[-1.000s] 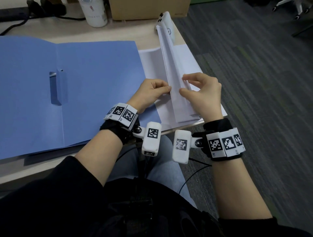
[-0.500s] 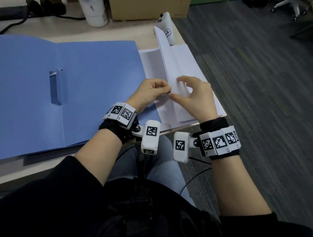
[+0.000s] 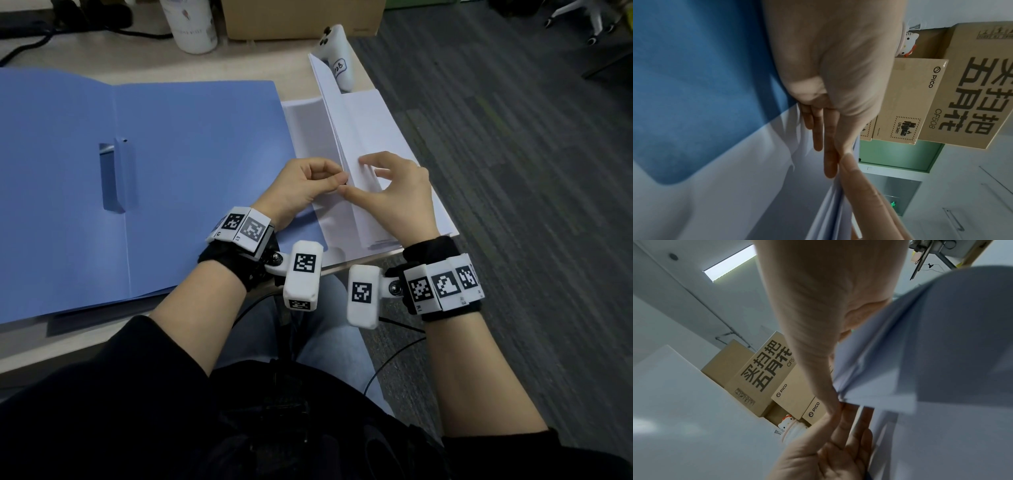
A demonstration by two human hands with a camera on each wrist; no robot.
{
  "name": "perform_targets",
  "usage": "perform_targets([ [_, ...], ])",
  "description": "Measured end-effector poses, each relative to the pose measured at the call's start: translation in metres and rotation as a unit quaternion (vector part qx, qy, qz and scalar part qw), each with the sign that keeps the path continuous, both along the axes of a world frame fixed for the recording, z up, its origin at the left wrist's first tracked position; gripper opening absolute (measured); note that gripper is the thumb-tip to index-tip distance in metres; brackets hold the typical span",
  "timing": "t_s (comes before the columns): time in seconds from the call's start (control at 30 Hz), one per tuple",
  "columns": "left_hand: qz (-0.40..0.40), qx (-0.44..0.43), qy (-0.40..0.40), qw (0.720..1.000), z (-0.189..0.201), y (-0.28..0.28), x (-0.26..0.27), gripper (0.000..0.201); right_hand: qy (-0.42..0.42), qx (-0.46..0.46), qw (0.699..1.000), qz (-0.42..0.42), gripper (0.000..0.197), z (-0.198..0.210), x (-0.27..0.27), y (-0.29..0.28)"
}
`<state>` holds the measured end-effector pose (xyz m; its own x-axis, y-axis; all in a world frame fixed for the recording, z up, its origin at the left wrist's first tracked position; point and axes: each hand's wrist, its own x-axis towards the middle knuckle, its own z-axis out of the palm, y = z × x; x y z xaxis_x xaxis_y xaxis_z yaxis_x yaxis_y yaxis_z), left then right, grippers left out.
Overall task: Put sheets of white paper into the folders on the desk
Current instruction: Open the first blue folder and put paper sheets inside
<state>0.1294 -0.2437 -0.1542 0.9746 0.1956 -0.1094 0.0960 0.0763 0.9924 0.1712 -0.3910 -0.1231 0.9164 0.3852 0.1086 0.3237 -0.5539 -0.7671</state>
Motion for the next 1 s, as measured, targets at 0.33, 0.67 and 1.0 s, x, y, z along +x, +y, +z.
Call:
perform_targets([
  [0.33, 0.017, -0.004, 0.021, 1.000, -0.003, -0.001, 0.005, 0.017, 0.030, 0.060, 0.998, -0.014, 0.034, 0.002, 0.007, -0.006],
  [0.67, 0.009, 0.003, 0.025, 1.000, -0.006, 0.001, 0.007, 0.018, -0.074, -0.071, 0.995, 0.006, 0.064, 0.013, 0.001, -0.009],
  [1.0, -0.011, 0.032, 0.045, 0.998, 0.012, -0.005, 0.003, 0.046, -0.010, -0.183, 0.983, -0.020, 0.039, 0.011, -0.008, 0.002],
])
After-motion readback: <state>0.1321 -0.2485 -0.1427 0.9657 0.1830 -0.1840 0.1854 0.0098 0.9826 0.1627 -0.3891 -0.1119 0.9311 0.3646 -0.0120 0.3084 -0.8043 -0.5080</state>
